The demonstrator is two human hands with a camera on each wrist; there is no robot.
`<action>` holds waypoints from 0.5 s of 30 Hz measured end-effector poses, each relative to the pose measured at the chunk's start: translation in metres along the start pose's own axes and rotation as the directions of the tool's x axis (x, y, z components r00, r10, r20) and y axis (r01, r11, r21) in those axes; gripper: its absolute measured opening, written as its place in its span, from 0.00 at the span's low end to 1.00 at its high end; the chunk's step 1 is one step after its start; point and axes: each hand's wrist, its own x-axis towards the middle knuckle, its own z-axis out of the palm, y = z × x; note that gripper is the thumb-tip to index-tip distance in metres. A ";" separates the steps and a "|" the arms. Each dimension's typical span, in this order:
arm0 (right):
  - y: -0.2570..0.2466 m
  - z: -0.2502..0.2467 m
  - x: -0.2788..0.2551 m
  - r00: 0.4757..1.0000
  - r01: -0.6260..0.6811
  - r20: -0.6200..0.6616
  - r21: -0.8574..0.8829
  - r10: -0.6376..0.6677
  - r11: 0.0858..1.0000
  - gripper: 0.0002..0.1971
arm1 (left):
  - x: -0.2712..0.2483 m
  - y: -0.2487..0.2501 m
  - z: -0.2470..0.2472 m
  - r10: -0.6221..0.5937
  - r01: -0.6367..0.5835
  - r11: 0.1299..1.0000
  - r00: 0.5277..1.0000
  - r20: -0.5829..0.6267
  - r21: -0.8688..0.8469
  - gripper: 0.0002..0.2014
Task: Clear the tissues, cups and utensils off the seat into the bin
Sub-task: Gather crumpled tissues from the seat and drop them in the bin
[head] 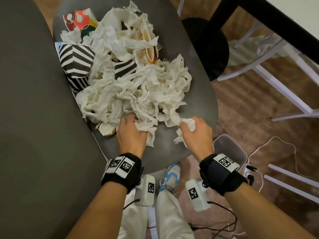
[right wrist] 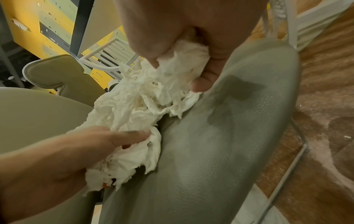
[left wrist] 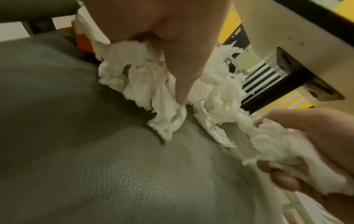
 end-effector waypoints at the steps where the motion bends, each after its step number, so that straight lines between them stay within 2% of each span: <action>1: 0.001 0.000 -0.001 1.000 0.012 -0.020 0.001 -0.012 1.000 0.17 | 0.001 0.000 0.001 0.014 -0.014 1.000 1.000 -0.027 0.003 0.15; 3: 0.002 -0.002 -0.002 1.000 0.023 -0.017 0.018 -0.023 1.000 0.18 | 0.002 -0.002 -0.002 0.010 -0.012 0.999 0.998 -0.057 -0.031 0.11; 6: 0.006 -0.003 -0.004 0.999 -0.037 0.032 0.125 0.034 0.991 0.05 | 0.000 -0.002 -0.011 -0.049 0.032 0.989 0.992 -0.112 -0.144 0.10; 9: 0.011 -0.005 -0.006 0.996 0.012 0.081 0.125 -0.023 0.992 0.21 | -0.007 -0.001 -0.023 -0.138 0.083 0.961 0.971 -0.198 -0.263 0.09; 11: 0.011 -0.006 -0.006 0.994 0.047 0.097 0.075 -0.055 0.996 0.24 | -0.012 -0.003 -0.030 -0.169 0.079 0.940 0.953 -0.250 -0.332 0.12; 13: 0.011 -0.006 -0.006 0.996 0.036 0.082 0.079 -0.043 0.996 0.20 | -0.018 -0.005 -0.036 -0.160 0.042 0.918 0.949 -0.273 -0.394 0.15; 15: 0.011 -0.006 -0.007 0.998 0.027 0.056 0.090 -0.032 0.996 0.10 | -0.023 -0.007 -0.038 -0.161 0.025 0.894 0.950 -0.268 -0.448 0.17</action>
